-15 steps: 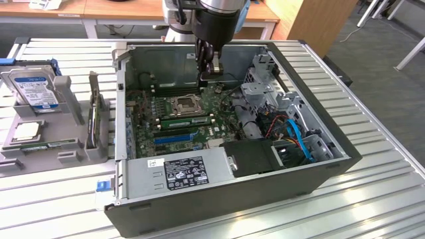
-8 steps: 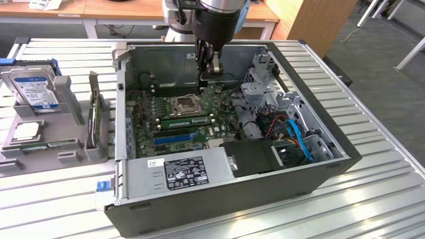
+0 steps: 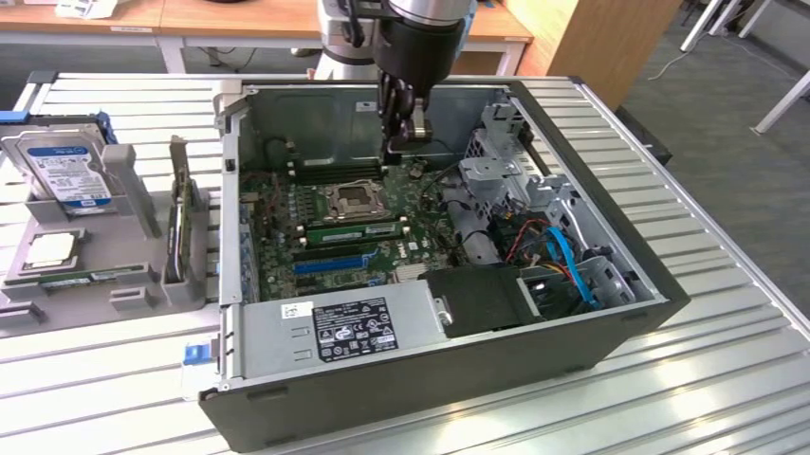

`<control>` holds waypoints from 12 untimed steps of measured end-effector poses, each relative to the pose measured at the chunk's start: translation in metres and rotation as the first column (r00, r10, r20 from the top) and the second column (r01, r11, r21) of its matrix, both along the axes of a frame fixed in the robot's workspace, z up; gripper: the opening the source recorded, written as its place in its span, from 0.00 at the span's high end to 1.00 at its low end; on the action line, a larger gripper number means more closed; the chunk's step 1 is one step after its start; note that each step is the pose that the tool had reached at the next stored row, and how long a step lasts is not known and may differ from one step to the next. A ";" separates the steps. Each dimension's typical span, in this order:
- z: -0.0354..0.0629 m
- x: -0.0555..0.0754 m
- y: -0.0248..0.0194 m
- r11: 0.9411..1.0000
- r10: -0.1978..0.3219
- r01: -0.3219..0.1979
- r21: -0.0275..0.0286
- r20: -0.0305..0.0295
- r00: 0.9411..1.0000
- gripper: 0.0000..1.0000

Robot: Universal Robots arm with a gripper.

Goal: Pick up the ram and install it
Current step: 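Press down the ram until it locks into place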

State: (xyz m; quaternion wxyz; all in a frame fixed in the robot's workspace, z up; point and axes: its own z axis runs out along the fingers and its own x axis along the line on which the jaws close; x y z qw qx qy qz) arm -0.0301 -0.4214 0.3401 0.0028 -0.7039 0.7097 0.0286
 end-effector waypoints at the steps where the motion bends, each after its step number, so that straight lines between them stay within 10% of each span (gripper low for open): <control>1: 0.0000 0.002 0.0000 1.000 0.000 0.000 0.000 0.000 1.000 0.90; 12: 0.0000 0.020 -0.0015 1.000 0.009 -0.009 0.005 0.000 1.000 0.90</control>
